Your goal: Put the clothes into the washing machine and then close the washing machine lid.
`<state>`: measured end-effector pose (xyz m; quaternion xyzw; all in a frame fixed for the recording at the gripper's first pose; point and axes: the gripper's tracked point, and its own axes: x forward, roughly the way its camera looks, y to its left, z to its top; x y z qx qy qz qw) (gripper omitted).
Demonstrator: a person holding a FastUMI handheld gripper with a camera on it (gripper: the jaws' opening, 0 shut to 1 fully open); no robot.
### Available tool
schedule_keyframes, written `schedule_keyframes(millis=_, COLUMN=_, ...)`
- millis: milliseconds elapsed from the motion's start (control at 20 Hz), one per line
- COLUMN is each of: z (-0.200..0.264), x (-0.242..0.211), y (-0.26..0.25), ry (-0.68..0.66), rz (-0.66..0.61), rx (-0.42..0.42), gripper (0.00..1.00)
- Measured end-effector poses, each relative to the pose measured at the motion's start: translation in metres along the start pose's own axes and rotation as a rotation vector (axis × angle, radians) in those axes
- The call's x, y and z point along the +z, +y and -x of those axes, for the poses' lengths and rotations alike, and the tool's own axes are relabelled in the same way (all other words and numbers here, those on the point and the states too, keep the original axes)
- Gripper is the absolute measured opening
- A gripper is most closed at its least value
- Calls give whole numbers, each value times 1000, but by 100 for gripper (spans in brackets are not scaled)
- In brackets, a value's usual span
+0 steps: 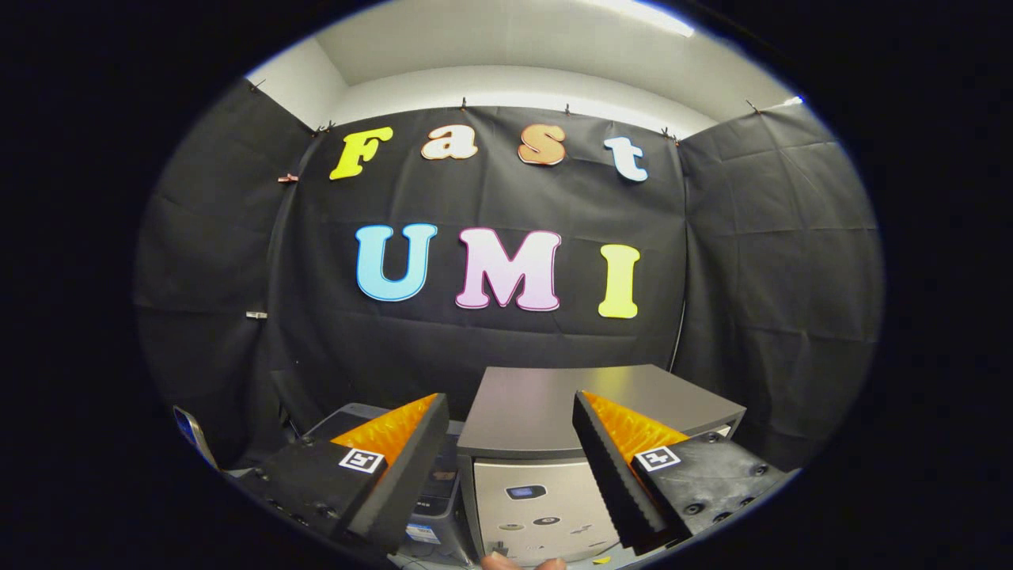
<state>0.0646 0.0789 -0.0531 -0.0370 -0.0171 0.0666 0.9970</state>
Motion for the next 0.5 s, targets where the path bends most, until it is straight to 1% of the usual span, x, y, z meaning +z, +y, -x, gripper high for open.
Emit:
schedule_keyframes(millis=250, z=0, x=6, y=6, ry=-21, rz=-5, rx=8, gripper=100)
schedule_keyframes(millis=500, z=-11, x=-12, y=12, ry=35, rz=-35, rx=51, gripper=100)
